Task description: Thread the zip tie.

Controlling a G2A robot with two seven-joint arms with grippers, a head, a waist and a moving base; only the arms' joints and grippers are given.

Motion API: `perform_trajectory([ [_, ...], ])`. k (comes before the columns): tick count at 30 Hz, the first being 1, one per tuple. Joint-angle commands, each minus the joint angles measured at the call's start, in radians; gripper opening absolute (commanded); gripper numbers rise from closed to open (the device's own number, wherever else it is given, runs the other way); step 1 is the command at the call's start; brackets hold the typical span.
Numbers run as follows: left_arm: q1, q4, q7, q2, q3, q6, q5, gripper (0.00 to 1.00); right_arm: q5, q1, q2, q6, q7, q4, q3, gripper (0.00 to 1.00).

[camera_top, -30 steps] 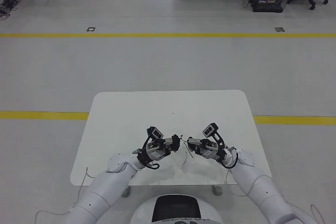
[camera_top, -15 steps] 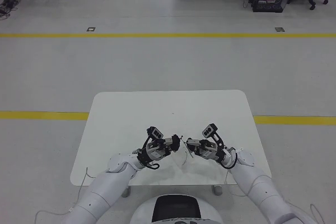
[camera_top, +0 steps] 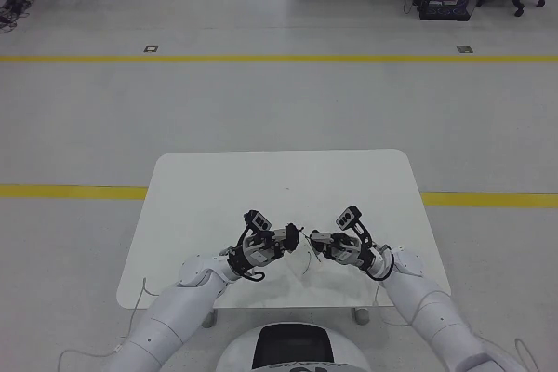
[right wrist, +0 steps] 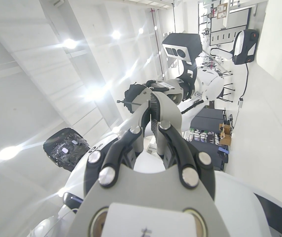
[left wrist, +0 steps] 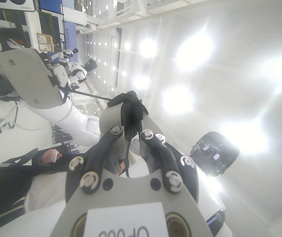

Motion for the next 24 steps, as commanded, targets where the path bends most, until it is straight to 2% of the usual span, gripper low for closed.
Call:
perform_trajectory([
  [1,0.0,0.0,0.0,0.0,0.0,0.0,0.0,0.0,-0.005,0.001,-0.001,0.0,0.0,0.003,0.003,0.0],
  [24,0.0,0.0,0.0,0.0,0.0,0.0,0.0,0.0,-0.074,-0.022,-0.002,0.0,-0.028,-0.004,0.06,0.0],
])
